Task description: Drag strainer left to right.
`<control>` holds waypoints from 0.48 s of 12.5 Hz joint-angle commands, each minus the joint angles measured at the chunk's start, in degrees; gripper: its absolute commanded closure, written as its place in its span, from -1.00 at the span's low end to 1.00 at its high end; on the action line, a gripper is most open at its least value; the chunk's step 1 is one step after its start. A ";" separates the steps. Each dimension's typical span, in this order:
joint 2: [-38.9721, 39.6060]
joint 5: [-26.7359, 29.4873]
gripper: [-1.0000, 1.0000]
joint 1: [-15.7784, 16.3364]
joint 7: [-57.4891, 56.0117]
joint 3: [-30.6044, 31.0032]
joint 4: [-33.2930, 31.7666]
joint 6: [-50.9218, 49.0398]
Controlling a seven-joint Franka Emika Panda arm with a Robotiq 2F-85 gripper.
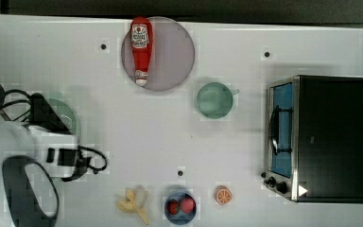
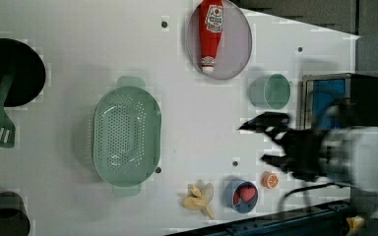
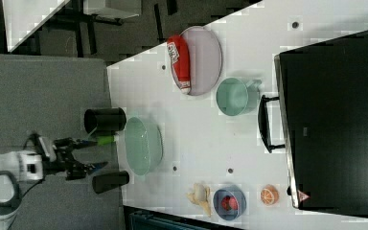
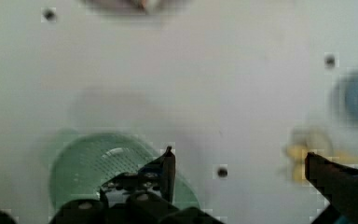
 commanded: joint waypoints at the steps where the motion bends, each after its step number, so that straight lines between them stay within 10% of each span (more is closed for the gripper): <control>1: 4.28 -0.03 -1.00 -0.06 20.77 2.60 0.99 5.55; 6: 15.96 -1.35 -1.00 0.65 35.35 5.19 -0.71 15.63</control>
